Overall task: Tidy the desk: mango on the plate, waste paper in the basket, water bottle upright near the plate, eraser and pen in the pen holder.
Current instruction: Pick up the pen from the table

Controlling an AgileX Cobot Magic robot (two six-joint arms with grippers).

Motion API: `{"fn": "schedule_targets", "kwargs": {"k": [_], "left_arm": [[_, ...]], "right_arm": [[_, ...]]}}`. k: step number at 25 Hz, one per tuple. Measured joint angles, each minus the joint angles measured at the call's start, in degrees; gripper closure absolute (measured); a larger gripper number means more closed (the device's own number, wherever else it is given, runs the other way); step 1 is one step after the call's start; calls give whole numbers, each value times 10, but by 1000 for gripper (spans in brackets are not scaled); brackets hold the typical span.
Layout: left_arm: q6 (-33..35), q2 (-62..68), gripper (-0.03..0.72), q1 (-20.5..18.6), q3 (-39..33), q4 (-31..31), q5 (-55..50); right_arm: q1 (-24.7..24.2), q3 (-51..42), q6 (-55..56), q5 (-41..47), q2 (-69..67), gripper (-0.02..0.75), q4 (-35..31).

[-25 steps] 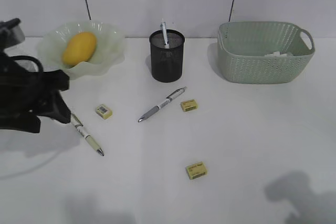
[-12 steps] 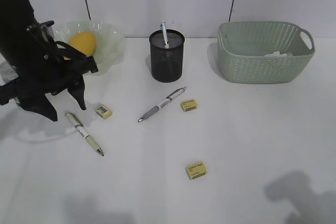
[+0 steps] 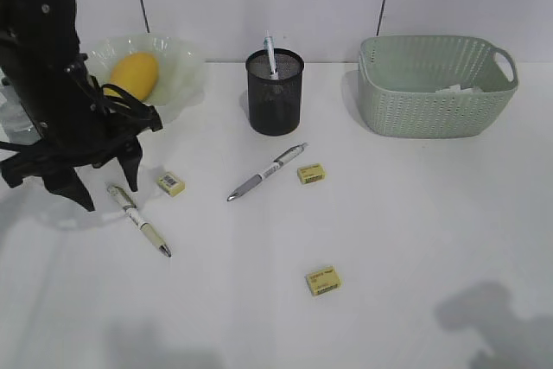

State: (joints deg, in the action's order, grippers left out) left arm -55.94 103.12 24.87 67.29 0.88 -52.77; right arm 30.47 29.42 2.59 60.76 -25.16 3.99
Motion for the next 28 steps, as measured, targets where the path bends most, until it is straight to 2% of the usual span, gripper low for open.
{"fn": "schedule_targets", "kwargs": {"k": [15, 22, 28], "left_arm": [[-40, 63, 285, 0, 1, 0, 78], [-46, 89, 304, 0, 1, -1, 94], [-52, 104, 349, 0, 1, 1, 101]], "right_arm": [[0, 0, 2, 0, 0, 209, 1], [0, 0, 2, 0, 0, 209, 1], [0, 0, 4, 0, 0, 209, 1]]}}
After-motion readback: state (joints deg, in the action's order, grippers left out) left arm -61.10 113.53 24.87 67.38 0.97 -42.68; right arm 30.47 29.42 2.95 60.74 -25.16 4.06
